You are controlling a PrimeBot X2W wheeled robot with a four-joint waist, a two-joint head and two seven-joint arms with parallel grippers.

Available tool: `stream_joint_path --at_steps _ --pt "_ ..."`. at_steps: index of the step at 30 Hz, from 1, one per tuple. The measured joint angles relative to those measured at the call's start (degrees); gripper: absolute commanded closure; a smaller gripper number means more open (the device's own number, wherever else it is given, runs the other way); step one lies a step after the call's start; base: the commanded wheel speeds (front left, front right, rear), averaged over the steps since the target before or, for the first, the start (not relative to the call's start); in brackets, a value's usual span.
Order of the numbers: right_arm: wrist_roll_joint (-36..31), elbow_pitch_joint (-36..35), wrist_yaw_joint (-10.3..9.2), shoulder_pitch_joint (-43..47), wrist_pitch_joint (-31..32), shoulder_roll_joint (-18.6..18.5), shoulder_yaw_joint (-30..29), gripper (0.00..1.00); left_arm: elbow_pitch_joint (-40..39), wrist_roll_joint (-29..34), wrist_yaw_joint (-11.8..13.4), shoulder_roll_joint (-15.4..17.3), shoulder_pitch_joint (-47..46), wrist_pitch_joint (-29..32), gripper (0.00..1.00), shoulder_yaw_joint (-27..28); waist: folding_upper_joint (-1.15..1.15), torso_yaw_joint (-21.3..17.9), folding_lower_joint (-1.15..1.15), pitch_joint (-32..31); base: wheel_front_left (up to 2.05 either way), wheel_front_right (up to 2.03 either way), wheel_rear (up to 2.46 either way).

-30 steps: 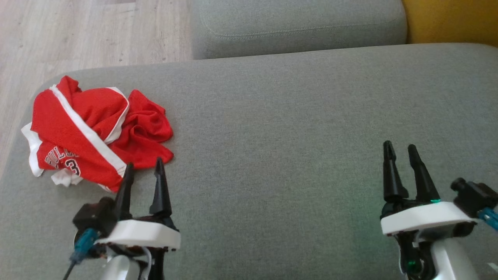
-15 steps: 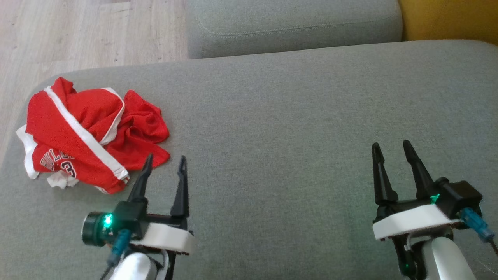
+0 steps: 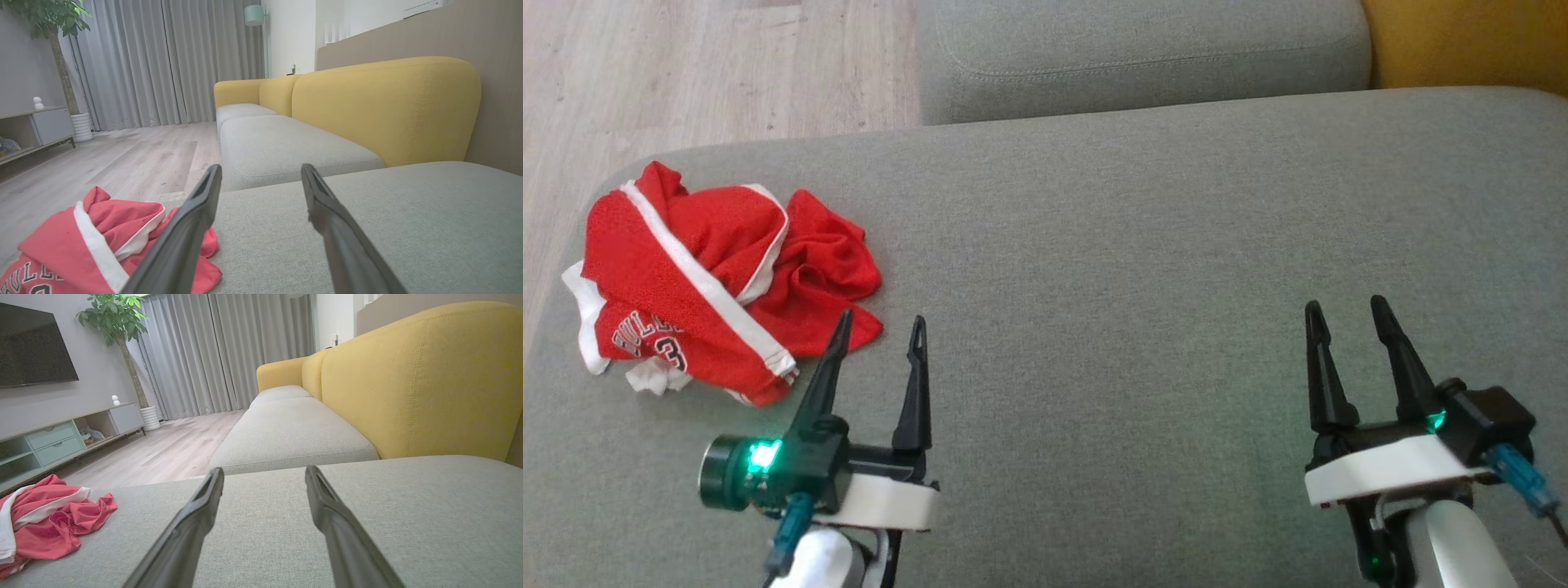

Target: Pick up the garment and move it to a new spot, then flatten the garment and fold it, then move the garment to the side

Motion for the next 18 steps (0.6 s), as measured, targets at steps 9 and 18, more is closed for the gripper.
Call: stream_joint_path --at_steps 9,18 --pt "0.30 5.33 0.00 0.04 -1.32 -0.02 1.48 0.00 3.97 -1.75 -4.15 -2.49 3.27 -1.53 0.00 3.96 0.00 -0.34 0.00 -0.36 0.00 0.00 0.00" --pt "-0.78 10.57 0.00 -0.44 -2.83 -0.07 2.77 0.00 10.45 2.37 -6.32 -4.23 3.67 -2.94 0.00 5.34 0.00 -0.43 0.00 -0.54 0.00 0.00 0.00"
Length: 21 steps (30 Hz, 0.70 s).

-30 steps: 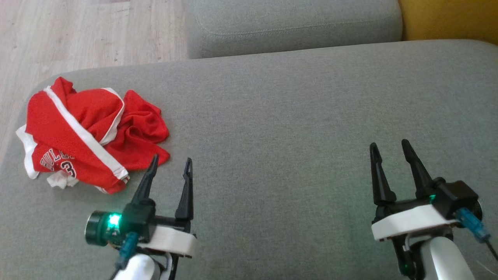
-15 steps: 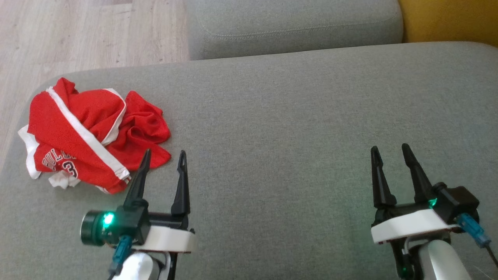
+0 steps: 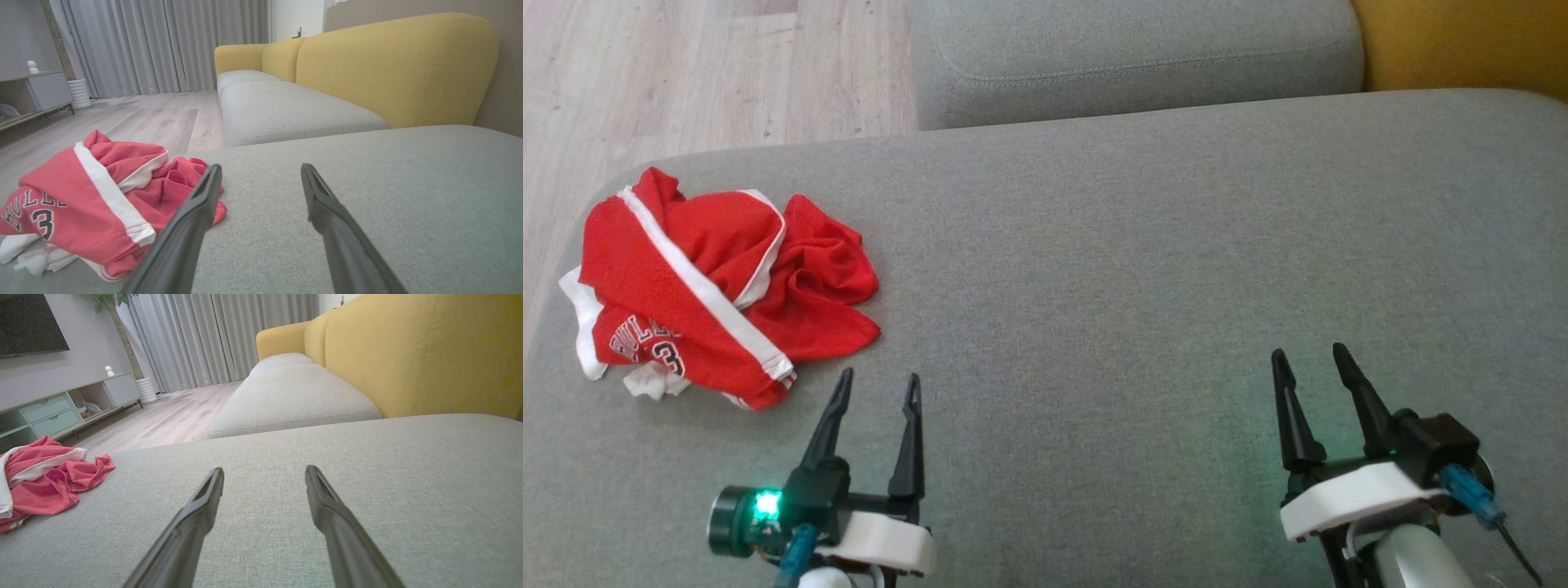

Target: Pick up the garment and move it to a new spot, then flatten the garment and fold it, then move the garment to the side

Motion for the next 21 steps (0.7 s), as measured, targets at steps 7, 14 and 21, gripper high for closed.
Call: stream_joint_path --at_steps 7,14,21 --pt "0.00 0.64 0.01 -0.69 -0.13 -0.01 0.20 0.00 1.03 1.04 -1.16 -1.23 -0.03 0.00 0.00 1.26 0.00 0.09 0.00 -0.20 0.00 0.00 0.00" --pt "0.04 0.81 0.01 -0.68 -0.13 -0.03 -0.12 0.00 1.48 2.49 -2.18 -2.32 -0.08 0.00 0.00 1.98 0.00 1.37 0.00 -0.21 0.00 0.00 0.00" --pt "0.63 0.54 0.01 -0.52 -0.13 -0.05 1.94 0.00 2.01 3.48 -2.59 -2.82 -0.09 -0.01 0.00 3.90 0.00 5.21 0.00 -0.41 0.00 0.00 0.00"
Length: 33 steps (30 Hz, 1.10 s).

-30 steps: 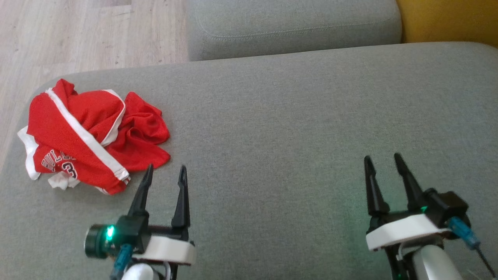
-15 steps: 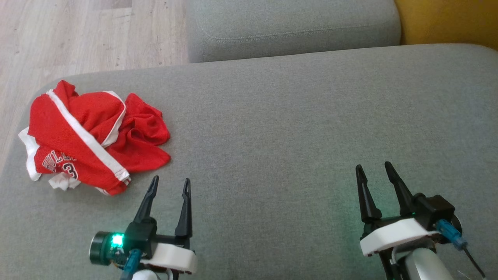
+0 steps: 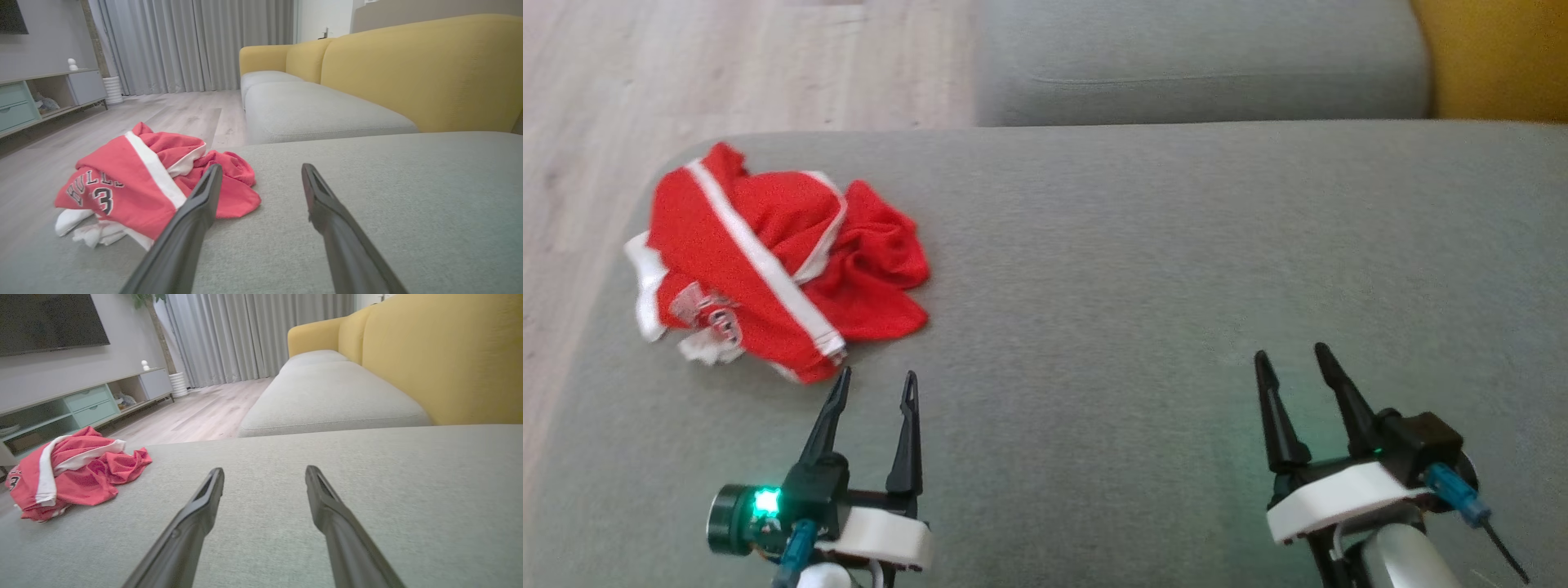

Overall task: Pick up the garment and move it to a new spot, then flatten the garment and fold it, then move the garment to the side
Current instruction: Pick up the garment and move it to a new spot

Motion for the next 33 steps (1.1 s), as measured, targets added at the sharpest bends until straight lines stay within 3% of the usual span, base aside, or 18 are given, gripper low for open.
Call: stream_joint_path --at_steps 21,33 --pt "1.78 -1.31 0.00 1.90 0.00 -0.02 5.17 0.00 -0.07 1.60 -0.49 0.07 2.52 -0.05 0.00 3.59 0.00 16.40 0.00 -2.57 0.00 0.00 0.00" --pt "2.49 -2.41 0.00 2.55 0.00 -0.01 7.17 0.00 -0.45 2.14 -0.54 0.23 3.98 -0.05 0.00 3.93 0.00 21.09 0.00 -3.70 0.00 0.00 0.00"
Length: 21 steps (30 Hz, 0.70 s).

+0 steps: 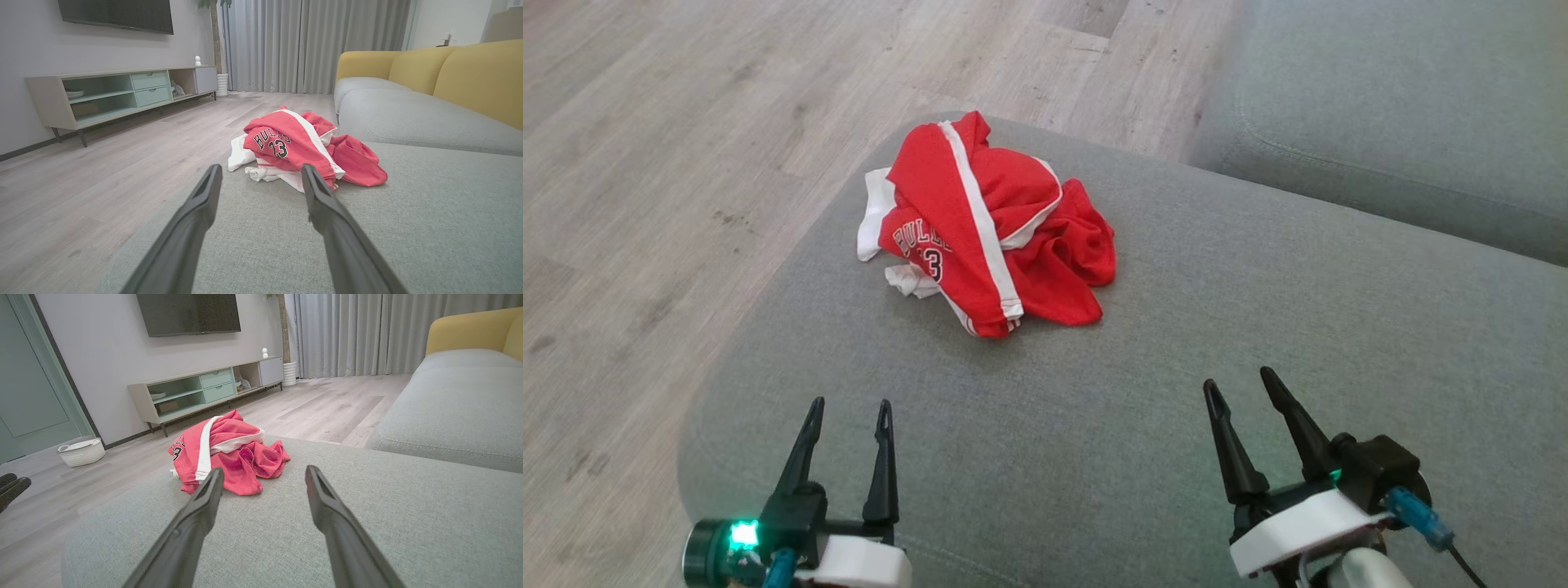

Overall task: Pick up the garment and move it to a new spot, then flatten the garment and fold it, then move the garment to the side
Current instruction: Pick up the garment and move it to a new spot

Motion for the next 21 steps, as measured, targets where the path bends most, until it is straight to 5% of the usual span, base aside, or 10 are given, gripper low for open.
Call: stream_joint_path --at_steps 6,11,16,21 --pt "-0.01 -0.12 0.00 0.00 0.00 0.00 0.03 0.00 -0.24 0.33 -0.08 0.21 0.14 -0.01 0.00 0.71 0.00 0.25 0.00 0.38 0.00 0.00 0.00" --pt "-0.26 -0.42 0.00 -0.18 -0.01 0.00 0.13 0.00 1.09 0.35 -3.47 1.89 -3.30 0.11 0.00 0.26 0.00 -0.27 0.00 2.93 0.00 0.00 0.00" --pt "-1.66 -0.49 0.00 -3.21 0.00 -0.03 0.48 0.00 7.23 -3.79 -9.89 3.30 -23.06 8.90 0.00 1.68 0.00 -2.26 0.01 7.44 0.00 0.00 0.00" --pt "-2.64 -1.10 0.00 -6.96 -0.01 -0.09 0.71 0.00 17.42 -6.82 -13.60 5.99 -38.43 17.71 0.00 3.13 0.00 -5.19 0.02 12.07 0.00 0.00 0.00"
